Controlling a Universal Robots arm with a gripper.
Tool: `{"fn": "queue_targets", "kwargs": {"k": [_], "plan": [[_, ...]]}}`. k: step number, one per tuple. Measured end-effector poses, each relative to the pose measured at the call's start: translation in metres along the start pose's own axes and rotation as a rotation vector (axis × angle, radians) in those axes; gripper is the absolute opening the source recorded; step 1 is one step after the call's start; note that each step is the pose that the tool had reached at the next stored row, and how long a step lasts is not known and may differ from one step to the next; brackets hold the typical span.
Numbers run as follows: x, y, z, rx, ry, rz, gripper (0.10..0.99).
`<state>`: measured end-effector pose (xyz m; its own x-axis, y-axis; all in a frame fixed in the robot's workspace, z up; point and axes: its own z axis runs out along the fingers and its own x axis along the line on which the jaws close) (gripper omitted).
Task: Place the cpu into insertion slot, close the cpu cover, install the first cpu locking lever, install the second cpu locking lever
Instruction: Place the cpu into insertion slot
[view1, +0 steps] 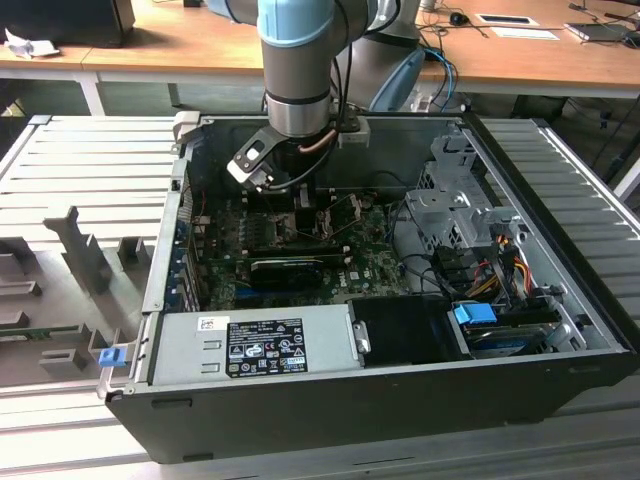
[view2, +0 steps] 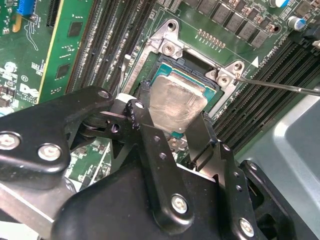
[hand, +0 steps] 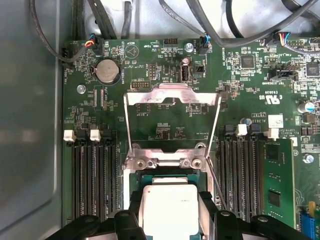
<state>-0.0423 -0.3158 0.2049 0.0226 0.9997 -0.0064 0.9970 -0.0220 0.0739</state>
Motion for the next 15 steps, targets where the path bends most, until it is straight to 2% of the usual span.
{"fn": "queue_targets", "kwargs": {"k": [10, 12, 13, 15], "plan": [[0.0, -0.0002, 0.0024, 0.0, -0.0002, 0.0, 0.525], [0.0, -0.0002, 0.0024, 0.0, -0.0002, 0.0, 0.537], [0.0, -0.0002, 0.0025, 0.0, -0.0001, 0.0, 0.6], [0.0001, -0.0001, 0.0023, 0.0, 0.0003, 0.0, 0.6]]}}
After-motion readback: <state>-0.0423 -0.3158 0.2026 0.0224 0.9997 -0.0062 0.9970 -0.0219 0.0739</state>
